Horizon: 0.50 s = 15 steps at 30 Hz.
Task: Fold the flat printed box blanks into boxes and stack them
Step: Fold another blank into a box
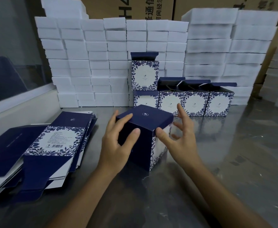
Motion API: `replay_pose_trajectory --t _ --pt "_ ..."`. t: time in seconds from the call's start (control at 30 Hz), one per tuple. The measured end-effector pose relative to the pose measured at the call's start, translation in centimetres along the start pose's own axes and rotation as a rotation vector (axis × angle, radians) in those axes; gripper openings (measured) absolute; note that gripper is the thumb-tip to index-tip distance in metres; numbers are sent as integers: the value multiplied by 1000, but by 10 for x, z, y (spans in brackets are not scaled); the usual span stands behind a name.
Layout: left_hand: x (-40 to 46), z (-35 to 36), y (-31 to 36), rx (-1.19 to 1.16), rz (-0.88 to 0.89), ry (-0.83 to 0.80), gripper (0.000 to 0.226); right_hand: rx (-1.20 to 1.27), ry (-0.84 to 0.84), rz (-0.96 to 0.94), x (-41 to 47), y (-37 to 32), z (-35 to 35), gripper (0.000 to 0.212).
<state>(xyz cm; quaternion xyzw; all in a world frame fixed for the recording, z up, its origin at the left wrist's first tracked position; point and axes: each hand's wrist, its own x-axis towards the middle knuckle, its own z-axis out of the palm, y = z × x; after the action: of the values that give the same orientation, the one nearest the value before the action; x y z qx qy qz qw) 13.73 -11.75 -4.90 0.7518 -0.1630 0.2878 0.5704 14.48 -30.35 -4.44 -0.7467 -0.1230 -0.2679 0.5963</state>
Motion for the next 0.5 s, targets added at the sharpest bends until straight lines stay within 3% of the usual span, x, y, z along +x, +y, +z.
replay_pose_trajectory --t 0.13,0.3,0.4,0.5 --pt "-5 7 0 -52 -52 -141 69 -90 -52 -36 -5 -3 2 95" --pt "-4 16 7 0 36 -63 36 -297 86 -234 -12 -17 10 41" --pt "-4 17 8 84 150 5 29 -436 114 -380 -13 -21 15 24" --pt "-3 18 8 168 256 63 26 -418 119 -411 -13 -22 19 15"
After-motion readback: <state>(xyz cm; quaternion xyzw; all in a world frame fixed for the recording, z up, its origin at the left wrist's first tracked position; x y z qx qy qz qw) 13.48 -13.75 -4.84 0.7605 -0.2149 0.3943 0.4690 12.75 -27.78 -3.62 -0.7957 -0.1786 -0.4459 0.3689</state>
